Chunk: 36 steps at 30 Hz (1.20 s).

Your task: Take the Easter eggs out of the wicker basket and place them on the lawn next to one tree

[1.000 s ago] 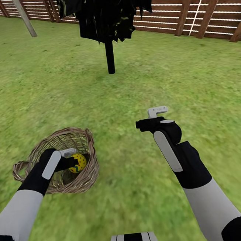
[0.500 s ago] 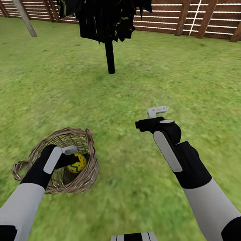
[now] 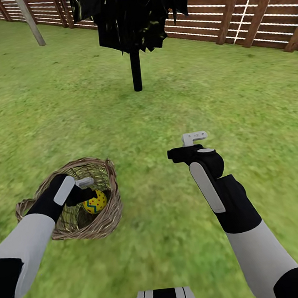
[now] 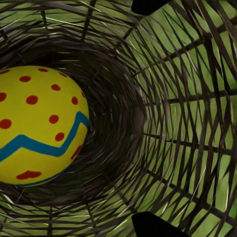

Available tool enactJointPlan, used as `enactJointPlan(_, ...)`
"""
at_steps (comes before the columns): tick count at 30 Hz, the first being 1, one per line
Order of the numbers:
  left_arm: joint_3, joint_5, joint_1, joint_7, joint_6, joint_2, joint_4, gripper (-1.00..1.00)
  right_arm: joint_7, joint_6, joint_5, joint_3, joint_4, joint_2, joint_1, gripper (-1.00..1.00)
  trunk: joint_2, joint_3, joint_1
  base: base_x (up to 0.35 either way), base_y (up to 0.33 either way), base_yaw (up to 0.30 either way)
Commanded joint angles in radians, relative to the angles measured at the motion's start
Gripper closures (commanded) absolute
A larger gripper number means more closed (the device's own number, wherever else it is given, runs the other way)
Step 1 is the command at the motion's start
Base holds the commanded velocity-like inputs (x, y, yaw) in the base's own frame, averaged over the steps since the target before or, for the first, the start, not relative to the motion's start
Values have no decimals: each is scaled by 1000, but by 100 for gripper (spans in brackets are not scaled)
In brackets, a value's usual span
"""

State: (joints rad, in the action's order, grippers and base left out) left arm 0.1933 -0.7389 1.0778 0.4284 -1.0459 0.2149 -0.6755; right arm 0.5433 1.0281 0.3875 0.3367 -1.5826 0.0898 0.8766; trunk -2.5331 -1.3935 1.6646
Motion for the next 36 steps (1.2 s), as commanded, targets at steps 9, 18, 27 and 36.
enactJointPlan(9, 6, -10, 9, 1, -1, 1, 7, -100, 10, 3, 10, 2, -1, 1, 1, -100, 0, -1, 0, 0, 0, 0)
enactJointPlan(18, 8, -11, 10, -19, -1, 7, 1, -100, 10, 3, 11, 3, 1, 0, 1, -100, 0, -1, 0, 0, 0, 0)
enactJointPlan(27, 8, -11, 10, -26, -1, 10, -1, -100, 10, 3, 11, 3, 3, 0, 1, -100, 0, -1, 0, 0, 0, 0)
enactJointPlan(36, 8, -11, 9, -26, -1, 11, -8, -100, 10, 3, 11, 4, 8, 0, 1, -100, 0, -1, 0, 0, 0, 0)
